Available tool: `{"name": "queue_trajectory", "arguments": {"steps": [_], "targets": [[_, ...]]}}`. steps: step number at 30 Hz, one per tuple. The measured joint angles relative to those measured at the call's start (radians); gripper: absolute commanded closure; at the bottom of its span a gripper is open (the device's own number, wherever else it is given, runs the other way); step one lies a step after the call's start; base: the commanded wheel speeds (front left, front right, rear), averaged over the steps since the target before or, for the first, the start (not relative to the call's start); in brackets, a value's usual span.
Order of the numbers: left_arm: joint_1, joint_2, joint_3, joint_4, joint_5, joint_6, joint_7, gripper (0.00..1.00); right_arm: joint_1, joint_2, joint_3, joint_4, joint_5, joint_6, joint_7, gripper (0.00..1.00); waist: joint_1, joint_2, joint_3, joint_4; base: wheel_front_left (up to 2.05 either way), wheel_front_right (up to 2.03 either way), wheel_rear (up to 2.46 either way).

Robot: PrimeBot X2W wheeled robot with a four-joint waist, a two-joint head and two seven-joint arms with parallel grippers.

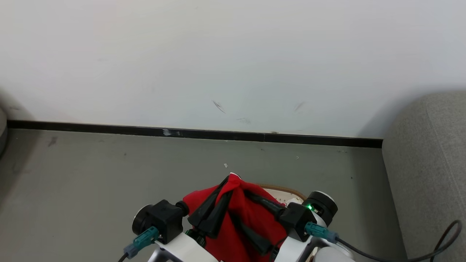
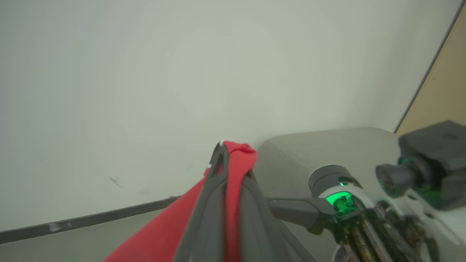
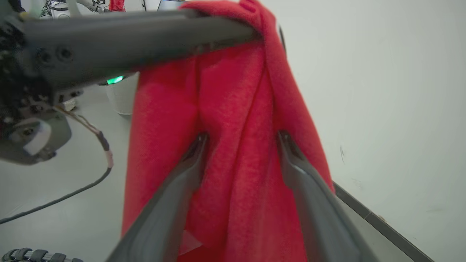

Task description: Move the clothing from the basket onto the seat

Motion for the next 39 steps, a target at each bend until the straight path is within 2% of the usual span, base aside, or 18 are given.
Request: {"name": "queue_trajectory", "arguments": {"steps": [1, 2, 9, 10, 11, 12, 13, 14, 25, 39], "targets": [[0.003, 0.000, -0.005, -0.007, -0.009, 0.000, 0.004, 1.00, 0.000, 0.001, 0.000, 0.006, 0.007, 0.000, 0.000, 0.56, 0.0000, 0.0000, 0.000, 0.001, 0.00, 0.00, 0.00], [0.009, 0.000, -0.007, -0.014, -0.016, 0.000, 0.007, 1.00, 0.000, 0.001, 0.001, 0.010, 0.015, 0.000, 0.000, 1.00, 0.0000, 0.0000, 0.000, 0.001, 0.00, 0.00, 0.00], [0.030, 0.001, -0.004, -0.034, -0.034, 0.001, 0.018, 1.00, 0.007, 0.004, -0.020, 0.017, 0.060, 0.000, 0.000, 1.00, 0.0000, 0.0000, 0.001, -0.003, 0.00, 0.00, 0.00], [0.035, 0.002, -0.003, -0.034, -0.036, 0.002, 0.018, 0.91, 0.011, 0.004, -0.032, 0.015, 0.063, 0.000, 0.000, 1.00, 0.0000, 0.0000, 0.002, -0.004, 0.00, 0.00, 0.00], [0.037, 0.002, -0.002, -0.035, -0.037, 0.002, 0.018, 0.67, 0.016, 0.005, -0.045, 0.012, 0.070, 0.000, 0.000, 1.00, 0.0000, 0.0000, 0.002, -0.006, 0.00, 0.00, 0.00], [0.037, 0.002, -0.002, -0.035, -0.037, 0.004, 0.019, 0.50, 0.020, 0.005, -0.059, 0.009, 0.074, 0.000, 0.000, 1.00, 0.0000, -0.0001, 0.003, -0.008, 0.00, 0.00, 0.00], [0.037, 0.002, -0.002, -0.035, -0.037, 0.004, 0.019, 0.18, 0.022, 0.006, -0.072, 0.005, 0.076, 0.000, 0.000, 1.00, 0.0000, 0.0000, 0.004, -0.010, 0.00, 0.00, 0.00], [0.038, 0.001, -0.002, -0.036, -0.036, 0.004, 0.018, 0.02, 0.022, 0.006, -0.085, 0.000, 0.076, 0.000, 0.000, 1.00, 0.0000, 0.0000, 0.005, -0.012, 0.00, 0.00, 0.00], [0.043, 0.038, -0.046, -0.047, 0.004, -0.013, 0.002, 0.00, 0.031, -0.019, -0.241, -0.096, 0.067, 0.000, 0.000, 1.00, 0.0000, 0.0000, 0.017, -0.049, 0.00, 0.00, 0.00], [0.046, 0.057, -0.103, -0.042, 0.020, -0.044, -0.063, 0.00, 0.163, -0.037, -0.410, -0.205, 0.023, 0.000, 0.000, 1.00, 0.0000, 0.0000, 0.038, -0.132, 0.00, 0.00, 0.00]]}}
